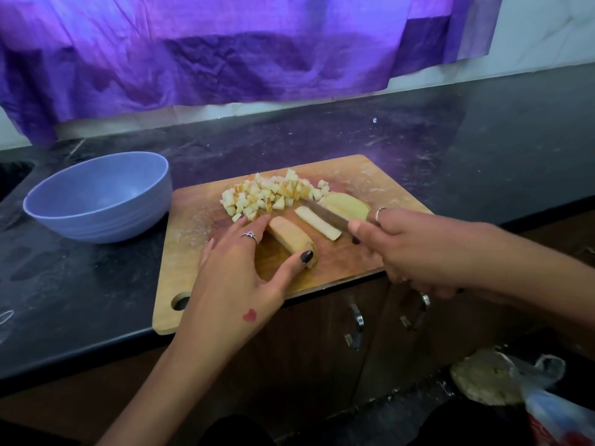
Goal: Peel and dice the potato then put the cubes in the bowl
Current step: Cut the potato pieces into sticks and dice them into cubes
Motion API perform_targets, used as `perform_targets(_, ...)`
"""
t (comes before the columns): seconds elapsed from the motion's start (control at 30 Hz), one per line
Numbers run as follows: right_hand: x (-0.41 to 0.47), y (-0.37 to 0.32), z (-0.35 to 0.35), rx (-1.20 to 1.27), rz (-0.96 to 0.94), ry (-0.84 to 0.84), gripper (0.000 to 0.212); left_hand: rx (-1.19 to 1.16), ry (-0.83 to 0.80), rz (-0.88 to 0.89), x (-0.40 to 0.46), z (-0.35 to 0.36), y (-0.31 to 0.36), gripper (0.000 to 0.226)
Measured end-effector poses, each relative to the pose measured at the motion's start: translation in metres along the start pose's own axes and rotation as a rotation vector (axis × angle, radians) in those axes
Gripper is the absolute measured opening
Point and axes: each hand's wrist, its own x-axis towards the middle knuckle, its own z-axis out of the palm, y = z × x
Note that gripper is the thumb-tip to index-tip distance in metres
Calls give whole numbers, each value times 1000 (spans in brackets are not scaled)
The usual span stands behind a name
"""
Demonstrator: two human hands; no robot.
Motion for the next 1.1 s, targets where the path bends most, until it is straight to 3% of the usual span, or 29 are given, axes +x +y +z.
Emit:
perform_targets(0.1, -14, -5, 2, 172, -88, 21, 33, 7, -4, -6, 1, 2, 1, 77)
perform_targets(0.37, -12, -22, 25, -160, -133, 136, 33, -11, 0, -16, 1, 3, 2, 80)
perform_targets(0.53, -12, -25, 26, -162, -143, 124, 17, -3, 6, -6, 1, 4, 0, 79)
perform_targets(0.73, -11, -30, 24, -198, -166, 15, 53, -4, 15, 11, 2, 5, -1, 77)
perform_targets(1.1, -10, -30, 21, -295, -136, 4, 58, -4, 28, 11, 2, 5, -1, 78)
